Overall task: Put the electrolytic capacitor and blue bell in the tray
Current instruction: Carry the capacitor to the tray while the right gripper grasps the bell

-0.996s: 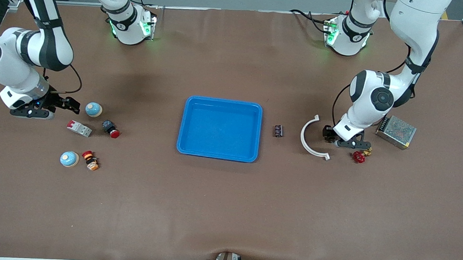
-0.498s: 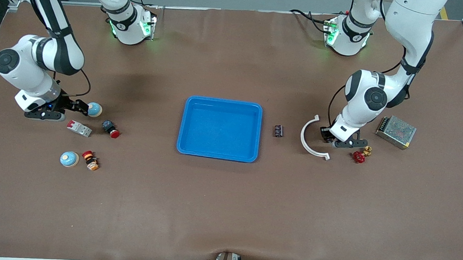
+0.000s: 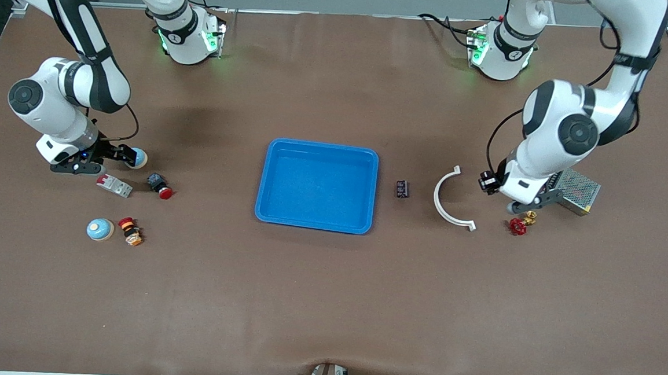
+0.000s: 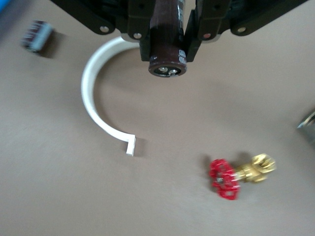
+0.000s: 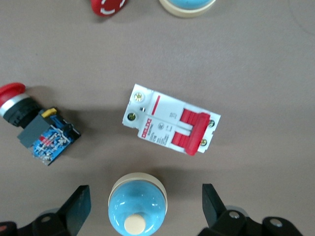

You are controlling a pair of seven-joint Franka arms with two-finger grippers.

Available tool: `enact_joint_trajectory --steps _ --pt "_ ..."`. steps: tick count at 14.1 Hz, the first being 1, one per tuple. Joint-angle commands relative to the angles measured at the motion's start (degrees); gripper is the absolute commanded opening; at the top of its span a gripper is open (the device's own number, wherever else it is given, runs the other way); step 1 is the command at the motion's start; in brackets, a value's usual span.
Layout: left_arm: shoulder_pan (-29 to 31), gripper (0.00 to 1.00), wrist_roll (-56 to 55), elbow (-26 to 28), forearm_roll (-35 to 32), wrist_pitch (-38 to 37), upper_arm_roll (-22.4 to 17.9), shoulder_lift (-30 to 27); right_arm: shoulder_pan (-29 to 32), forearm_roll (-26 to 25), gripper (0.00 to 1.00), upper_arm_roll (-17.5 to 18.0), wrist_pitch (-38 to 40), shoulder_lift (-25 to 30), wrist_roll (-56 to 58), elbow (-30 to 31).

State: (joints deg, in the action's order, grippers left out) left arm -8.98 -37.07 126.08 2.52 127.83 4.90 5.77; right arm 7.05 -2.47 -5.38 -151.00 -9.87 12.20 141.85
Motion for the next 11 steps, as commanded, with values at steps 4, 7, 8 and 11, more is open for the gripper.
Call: enact_joint_trajectory --steps 4,7,8,11 --pt "-0.33 0.0 -33.44 -4.78 1.08 -2.23 8.53 0.47 0.86 -0.95 1.0 0.28 -7.02 -1.55 0.8 4.48" --pt "-0.95 0.0 -50.07 -8.64 2.14 -0.83 13.45 3.63 1.91 -0.95 1.0 0.28 -8.08 -2.52 2.38 4.48" --pt "-1.21 0.0 -54.55 -9.53 1.88 0.22 14.77 4.94 1.92 -0.95 1.0 0.28 -8.25 -2.61 2.39 4.48" --pt "-6.38 0.0 -66.6 -10.76 1.17 6.01 15.32 8.81 1.92 -0.95 1.0 0.28 -8.43 -3.49 2.39 4.57"
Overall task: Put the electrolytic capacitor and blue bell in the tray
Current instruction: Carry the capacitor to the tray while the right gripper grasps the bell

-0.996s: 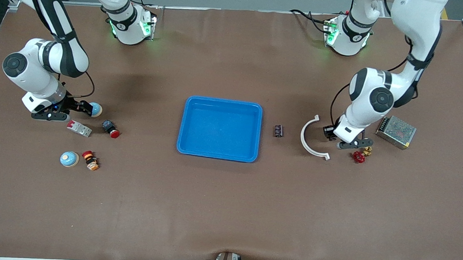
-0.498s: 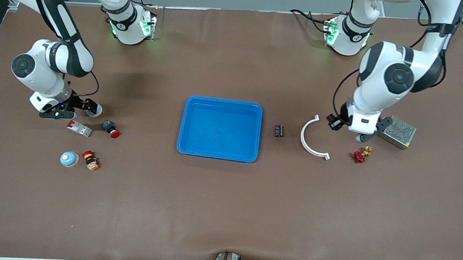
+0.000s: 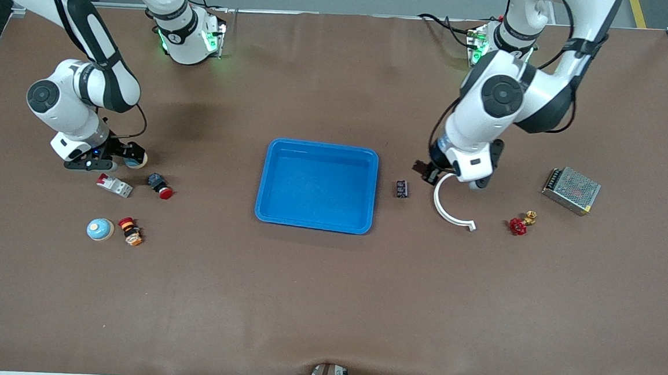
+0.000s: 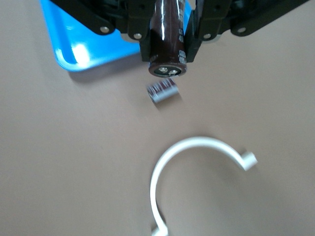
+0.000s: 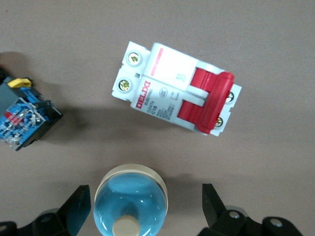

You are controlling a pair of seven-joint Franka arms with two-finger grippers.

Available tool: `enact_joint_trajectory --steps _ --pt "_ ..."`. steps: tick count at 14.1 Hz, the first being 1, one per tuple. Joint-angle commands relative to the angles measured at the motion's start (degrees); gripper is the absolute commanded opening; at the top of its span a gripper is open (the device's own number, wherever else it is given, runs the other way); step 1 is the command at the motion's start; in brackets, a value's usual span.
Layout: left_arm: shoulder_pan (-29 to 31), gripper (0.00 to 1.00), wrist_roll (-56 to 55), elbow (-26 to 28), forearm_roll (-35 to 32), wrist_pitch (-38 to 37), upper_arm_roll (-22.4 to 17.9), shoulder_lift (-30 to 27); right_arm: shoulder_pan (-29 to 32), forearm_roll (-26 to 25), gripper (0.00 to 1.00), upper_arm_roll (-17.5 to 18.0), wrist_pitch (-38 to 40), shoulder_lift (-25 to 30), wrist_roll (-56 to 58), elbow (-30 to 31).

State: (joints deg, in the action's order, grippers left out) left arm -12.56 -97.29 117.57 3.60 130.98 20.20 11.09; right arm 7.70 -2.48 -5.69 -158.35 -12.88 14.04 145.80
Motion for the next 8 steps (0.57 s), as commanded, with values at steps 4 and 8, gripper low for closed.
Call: enact_joint_trajectory --steps 4,8 --pt "-8.52 0.0 -24.48 -10.05 -9.45 4.54 0.11 13.14 1.18 -0.95 1.0 0.6 -1.0 -0.74 0.55 0.63" --pt "-13.27 0.0 -37.33 -17.18 -18.34 4.54 -0.07 22.47 0.92 -0.95 1.0 0.69 -1.08 -1.53 0.55 0.63"
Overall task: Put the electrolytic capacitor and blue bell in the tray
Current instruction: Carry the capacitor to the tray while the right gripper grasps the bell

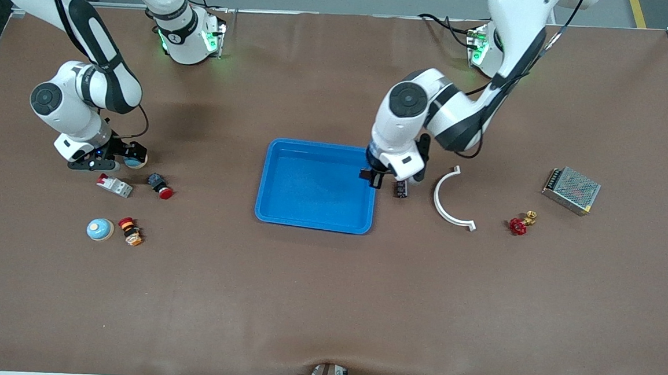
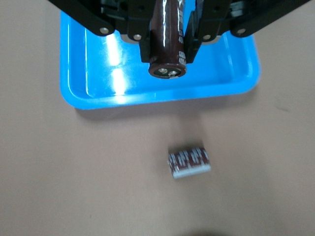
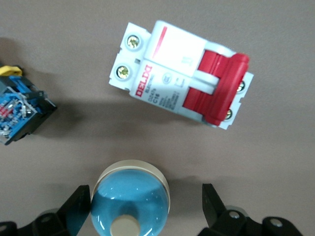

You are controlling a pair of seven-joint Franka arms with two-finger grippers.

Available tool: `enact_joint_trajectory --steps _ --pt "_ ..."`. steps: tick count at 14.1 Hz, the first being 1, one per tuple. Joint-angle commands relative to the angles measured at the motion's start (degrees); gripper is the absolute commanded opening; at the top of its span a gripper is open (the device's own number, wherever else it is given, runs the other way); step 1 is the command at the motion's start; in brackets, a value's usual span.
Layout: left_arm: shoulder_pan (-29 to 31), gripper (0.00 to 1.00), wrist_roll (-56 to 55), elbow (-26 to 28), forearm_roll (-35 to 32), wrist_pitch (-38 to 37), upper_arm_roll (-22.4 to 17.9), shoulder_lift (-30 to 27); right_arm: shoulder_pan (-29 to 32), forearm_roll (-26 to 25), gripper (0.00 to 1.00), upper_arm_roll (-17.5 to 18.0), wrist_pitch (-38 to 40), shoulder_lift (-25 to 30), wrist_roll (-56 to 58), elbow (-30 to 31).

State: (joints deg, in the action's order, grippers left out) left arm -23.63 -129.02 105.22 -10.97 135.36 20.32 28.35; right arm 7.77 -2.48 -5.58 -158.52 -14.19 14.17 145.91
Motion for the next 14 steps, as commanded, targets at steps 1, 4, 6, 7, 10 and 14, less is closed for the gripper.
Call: enact_joint_trajectory --steps 1,4,6,7,10,14 --pt "-3.0 0.0 -7.63 -6.15 -5.63 0.17 -0.28 6.88 0.76 -0.95 1.0 0.58 -0.92 -0.31 0.42 0.52" --pt "-4.84 0.0 -10.72 -9.93 -7.4 0.17 -0.54 11.01 0.67 -0.95 1.0 0.58 -0.92 -0.31 0.42 0.52" --pt "-5.64 0.0 -11.6 -10.82 -8.02 0.17 -0.63 12.51 0.58 -0.95 0.98 0.66 -0.92 -0.31 0.42 0.52" --pt "-5.9 0.0 -11.87 -10.91 -8.1 0.43 -0.63 12.87 0.58 -0.95 0.88 0.66 -0.83 -0.31 0.42 0.52" --pt "-6.52 0.0 -11.87 -11.53 -8.72 2.98 -0.72 15.06 0.58 -0.95 0.58 0.66 -0.83 -0.31 0.51 0.52" --pt "-7.4 0.0 -11.96 -11.53 -8.81 4.92 -0.98 16.82 0.06 -0.95 0.35 0.75 -0.83 -0.23 0.77 0.43"
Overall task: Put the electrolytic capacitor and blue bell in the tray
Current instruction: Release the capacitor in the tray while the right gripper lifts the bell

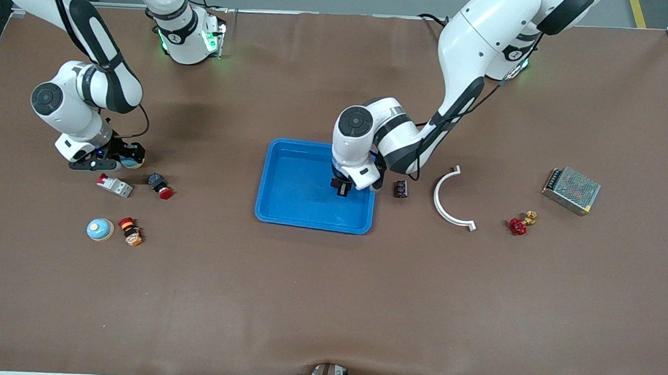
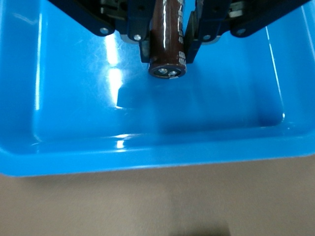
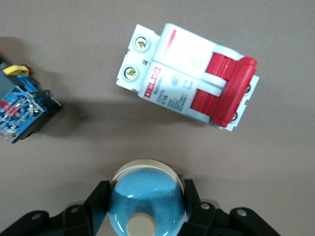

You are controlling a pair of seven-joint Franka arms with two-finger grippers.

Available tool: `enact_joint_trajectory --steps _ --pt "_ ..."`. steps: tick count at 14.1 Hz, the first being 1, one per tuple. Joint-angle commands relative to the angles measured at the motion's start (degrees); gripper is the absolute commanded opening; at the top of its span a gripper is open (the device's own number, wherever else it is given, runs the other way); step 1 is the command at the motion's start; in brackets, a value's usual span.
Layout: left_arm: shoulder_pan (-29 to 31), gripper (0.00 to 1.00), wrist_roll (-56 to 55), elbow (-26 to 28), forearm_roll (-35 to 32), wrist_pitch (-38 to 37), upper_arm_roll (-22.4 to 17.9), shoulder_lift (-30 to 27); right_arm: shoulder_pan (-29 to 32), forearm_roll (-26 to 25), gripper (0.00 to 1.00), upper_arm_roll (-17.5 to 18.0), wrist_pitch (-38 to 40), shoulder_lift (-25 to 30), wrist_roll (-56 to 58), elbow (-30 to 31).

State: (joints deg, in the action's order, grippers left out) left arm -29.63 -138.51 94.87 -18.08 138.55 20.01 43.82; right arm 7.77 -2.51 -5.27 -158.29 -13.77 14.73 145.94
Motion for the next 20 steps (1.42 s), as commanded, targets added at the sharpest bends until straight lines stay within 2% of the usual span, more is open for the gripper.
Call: enact_joint_trajectory --steps 1,2,3,4,7,9,12,14,17,19,20 --pt "-1.49 0.0 -2.47 -1.18 -1.87 1.98 -0.67 1.62 -0.03 -0.92 0.32 0.43 -0.97 -0.64 1.08 0.31" --pt "-1.4 0.0 -1.6 -1.18 -3.44 1.99 -0.67 1.53 0.05 -0.92 0.31 0.43 -0.88 -0.47 1.7 0.31" --pt "-1.4 0.82 -1.59 -1.09 -7.19 1.9 -0.58 1.53 -0.03 -0.92 0.31 0.43 -0.79 -0.29 1.79 0.22" --pt "-1.4 1.0 -1.68 -1.01 -9.49 1.64 -0.58 1.53 -0.03 -0.92 0.31 0.43 -0.36 0.15 1.79 0.14" --pt "-0.17 1.0 0.41 -0.92 -9.87 -1.6 -0.32 -0.22 -1.52 -0.92 0.28 0.52 3.14 3.74 1.79 -0.91" --pt "3.76 1.0 5.24 -0.57 -8.91 -5.55 1.69 -2.41 -1.79 -0.83 0.27 0.52 8.67 5.94 1.7 -3.02" --pt "16.84 1.0 17.78 -0.39 -7.32 -13.62 12.73 -3.65 -3.37 -0.74 0.26 0.61 18.07 8.58 1.09 -7.23" --pt "24.4 1.0 29.02 0.22 -7.32 -20.31 18.37 -4.79 -6.17 -0.22 0.26 0.61 25.45 10.86 -1.09 -10.57" --pt "32.59 1.0 44.15 5.57 -7.23 -22.01 21.21 -11.97 -13.46 -0.22 0.25 0.61 37.75 12.98 -13.11 -17.41" --pt "40.57 1.0 54.26 8.29 -6.62 -24.1 26.63 -14.02 -19.25 -0.13 0.25 0.61 44.53 12.55 -21.02 -23.13" --pt "45.4 1.0 57.09 9.09 -6.62 -24.12 29.71 -14.37 -22.33 0.57 0.24 0.61 45.26 12.46 -25.24 -24.03"
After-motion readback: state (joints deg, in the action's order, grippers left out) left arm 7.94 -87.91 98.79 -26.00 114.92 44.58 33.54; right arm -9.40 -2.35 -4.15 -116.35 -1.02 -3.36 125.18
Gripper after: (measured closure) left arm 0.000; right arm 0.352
